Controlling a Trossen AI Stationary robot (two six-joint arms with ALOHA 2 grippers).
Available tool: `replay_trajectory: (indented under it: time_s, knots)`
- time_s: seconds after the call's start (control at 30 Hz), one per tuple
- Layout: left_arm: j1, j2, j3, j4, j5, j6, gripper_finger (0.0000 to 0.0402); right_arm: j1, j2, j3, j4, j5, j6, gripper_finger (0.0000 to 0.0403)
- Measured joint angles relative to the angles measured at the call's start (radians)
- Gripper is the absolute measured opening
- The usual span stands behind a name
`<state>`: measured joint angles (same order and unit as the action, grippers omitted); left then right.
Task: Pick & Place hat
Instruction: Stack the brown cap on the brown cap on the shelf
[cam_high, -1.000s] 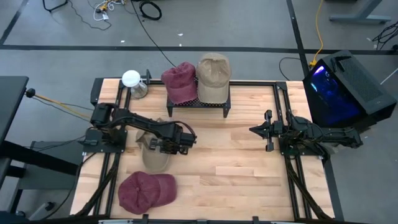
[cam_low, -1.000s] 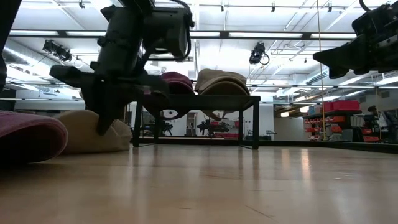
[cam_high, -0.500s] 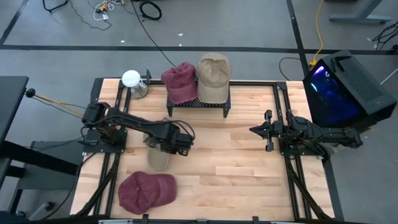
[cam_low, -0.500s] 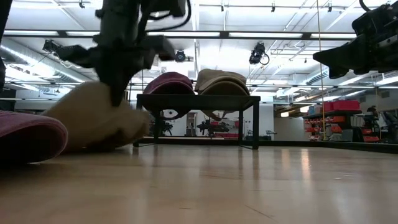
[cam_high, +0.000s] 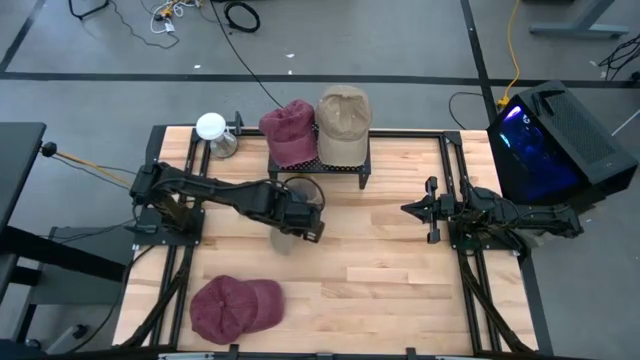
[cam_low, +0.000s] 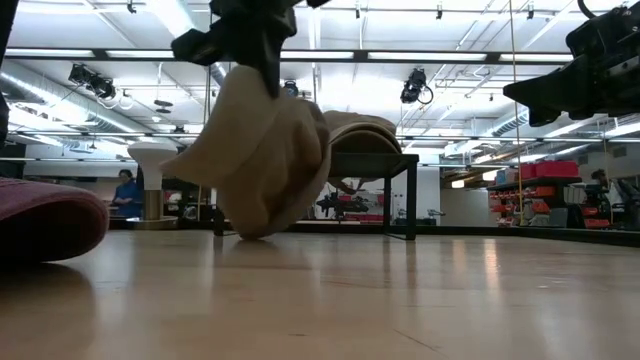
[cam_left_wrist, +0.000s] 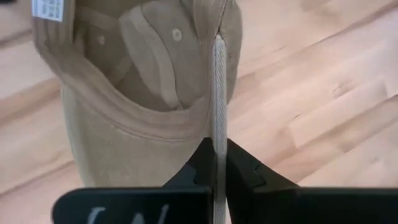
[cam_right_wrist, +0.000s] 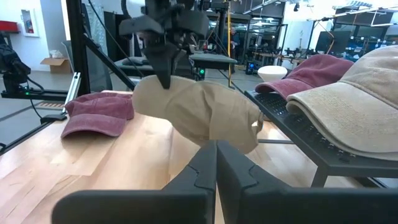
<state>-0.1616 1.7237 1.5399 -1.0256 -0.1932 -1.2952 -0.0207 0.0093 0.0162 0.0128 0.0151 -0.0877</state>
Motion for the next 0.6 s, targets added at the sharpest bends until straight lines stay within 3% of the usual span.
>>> replay_trajectory:
  time_s: [0.33,0.6]
  knots:
    - [0.0,0.0,0.016,0.095,-0.013,0.146,0.0013,0.0,0.0,0.0,0.0,0.0,0.0,0.001]
    - [-0.048,-0.023,0.018,0.148,0.033,0.215,0.0013,0.0,0.0,0.0,0.0,0.0,0.0,0.001]
